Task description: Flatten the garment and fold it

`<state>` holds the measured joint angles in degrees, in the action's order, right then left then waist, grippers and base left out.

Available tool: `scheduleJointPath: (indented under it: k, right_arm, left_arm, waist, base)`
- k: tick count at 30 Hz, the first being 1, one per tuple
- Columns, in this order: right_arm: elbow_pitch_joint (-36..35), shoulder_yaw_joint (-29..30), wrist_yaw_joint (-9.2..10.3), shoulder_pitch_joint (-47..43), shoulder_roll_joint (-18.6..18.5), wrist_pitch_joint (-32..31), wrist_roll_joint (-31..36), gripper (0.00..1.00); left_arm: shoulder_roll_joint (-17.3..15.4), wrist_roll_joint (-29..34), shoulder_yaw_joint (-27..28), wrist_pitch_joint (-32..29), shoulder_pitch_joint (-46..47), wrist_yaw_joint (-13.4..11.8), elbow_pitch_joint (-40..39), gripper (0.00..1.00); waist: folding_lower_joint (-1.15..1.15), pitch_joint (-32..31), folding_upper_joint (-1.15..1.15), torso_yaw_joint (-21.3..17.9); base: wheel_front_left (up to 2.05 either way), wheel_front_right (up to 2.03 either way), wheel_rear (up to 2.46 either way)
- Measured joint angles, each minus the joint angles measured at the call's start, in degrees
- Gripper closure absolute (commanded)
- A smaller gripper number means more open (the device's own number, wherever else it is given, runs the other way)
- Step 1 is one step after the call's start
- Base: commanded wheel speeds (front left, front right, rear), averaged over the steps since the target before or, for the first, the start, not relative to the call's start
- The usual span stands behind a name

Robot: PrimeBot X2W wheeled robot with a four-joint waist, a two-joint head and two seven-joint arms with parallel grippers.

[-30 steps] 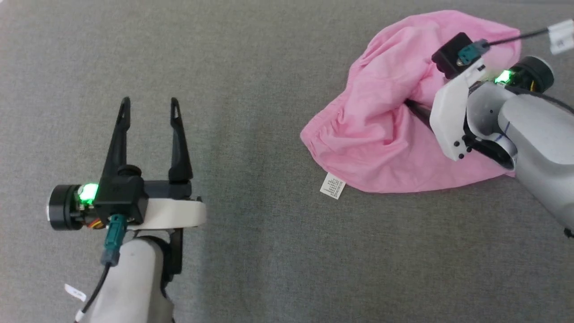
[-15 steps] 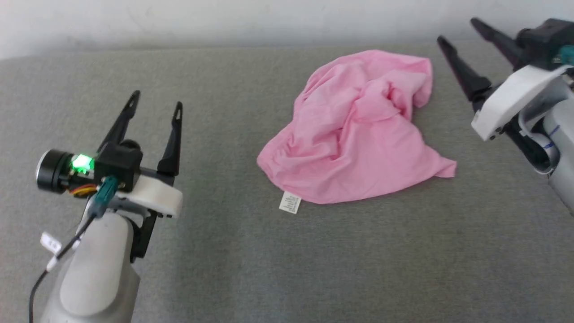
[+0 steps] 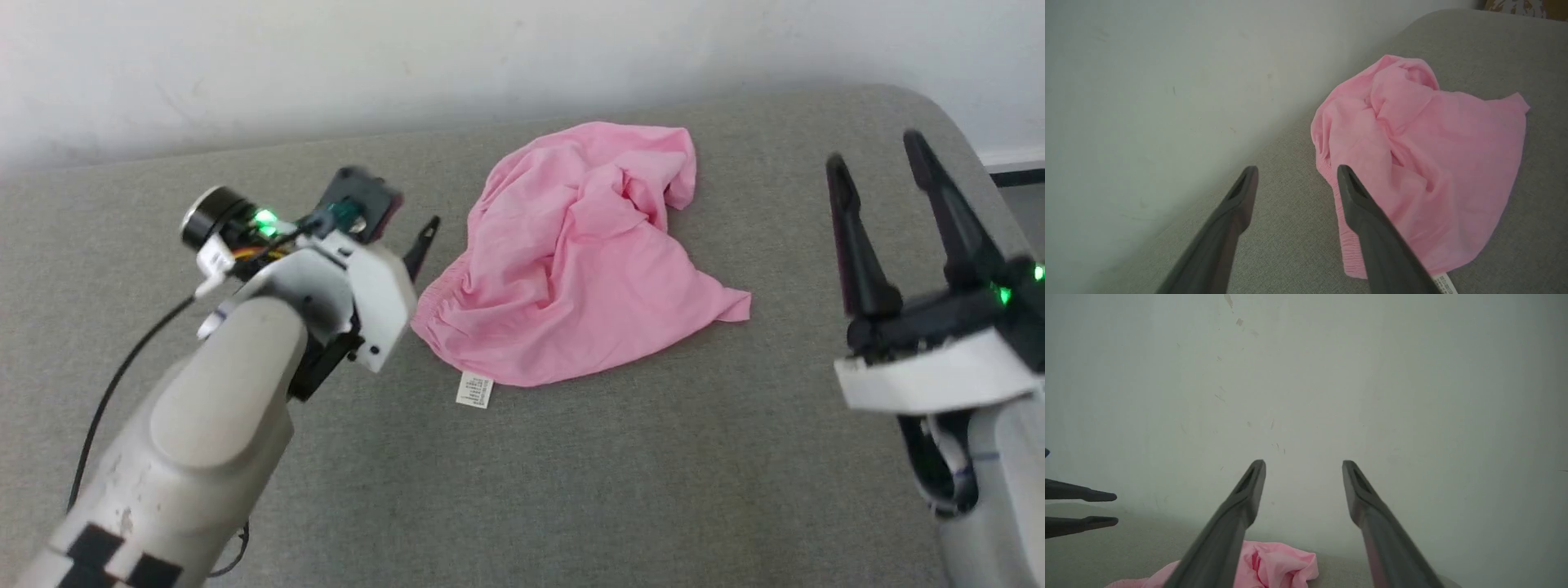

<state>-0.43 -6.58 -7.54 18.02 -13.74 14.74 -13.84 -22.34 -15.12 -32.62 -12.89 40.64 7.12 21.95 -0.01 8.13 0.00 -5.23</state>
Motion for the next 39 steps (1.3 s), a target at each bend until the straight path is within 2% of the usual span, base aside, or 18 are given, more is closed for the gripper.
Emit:
scheduleJointPath:
  k: [6, 13, 21, 28, 29, 30, 33, 39]
  right_arm:
    - [-5.1, 3.0, 0.00, -7.1, 4.8, 0.0, 3.6, 0.00]
    - [-6.1, 3.3, 0.00, -9.2, 7.0, 0.0, 5.1, 0.00]
    - [-5.3, 2.5, 0.00, -8.6, 7.5, 0.0, 6.6, 0.00]
    - [-3.3, 2.2, 0.00, -7.5, 7.6, 0.0, 7.0, 0.00]
    - [-3.1, 2.2, 0.00, -7.4, 7.6, 0.0, 7.3, 0.00]
    - [-2.9, 2.3, 0.00, -7.4, 7.4, 0.0, 7.4, 0.00]
    - [-2.3, 2.9, 0.00, -7.5, 7.0, 0.0, 7.9, 0.00]
    - [-1.2, 4.0, 0.00, -7.8, 5.5, 0.0, 8.3, 0.00]
  left_arm:
    - [-5.3, -15.4, -16.9, -16.2, 9.1, 0.2, 1.0, 0.00]
    - [-8.0, -27.3, -28.0, -30.1, 18.7, 0.2, 4.3, 0.00]
    - [-8.3, -31.5, -37.4, -33.6, 21.7, 0.3, 10.8, 0.00]
    - [-8.2, -31.6, -39.1, -32.7, 21.7, 0.3, 12.2, 0.00]
    - [-8.3, -31.7, -39.1, -33.0, 21.7, 0.3, 11.7, 0.14]
    - [-8.3, -32.0, -39.1, -33.1, 21.7, 0.3, 11.1, 1.00]
    - [-8.6, -32.9, -39.6, -31.6, 21.5, 0.4, 9.1, 1.00]
    - [-10.8, -35.8, -39.9, -23.3, 20.7, 0.4, 8.8, 1.00]
  waist:
    - [0.00, 1.0, 0.00, -1.5]
    - [0.01, 3.2, 0.00, -3.4]
    - [0.02, 6.1, 0.00, -6.3]
    - [0.01, 8.5, 0.00, -7.4]
    - [0.01, 8.6, 0.00, -7.3]
    - [0.01, 8.6, 0.00, -7.1]
    - [0.01, 8.5, 0.00, -6.1]
    - [0.02, 7.2, 0.00, -3.6]
  base:
    - [0.00, 0.00, 0.00]
    - [0.00, 0.00, 0.00]
    - [0.00, 0.00, 0.00]
    - [0.00, 0.00, 0.00]
    - [0.00, 0.00, 0.00]
    - [0.00, 0.00, 0.00]
    - [0.00, 0.00, 0.00]
    - [0.00, 0.00, 0.00]
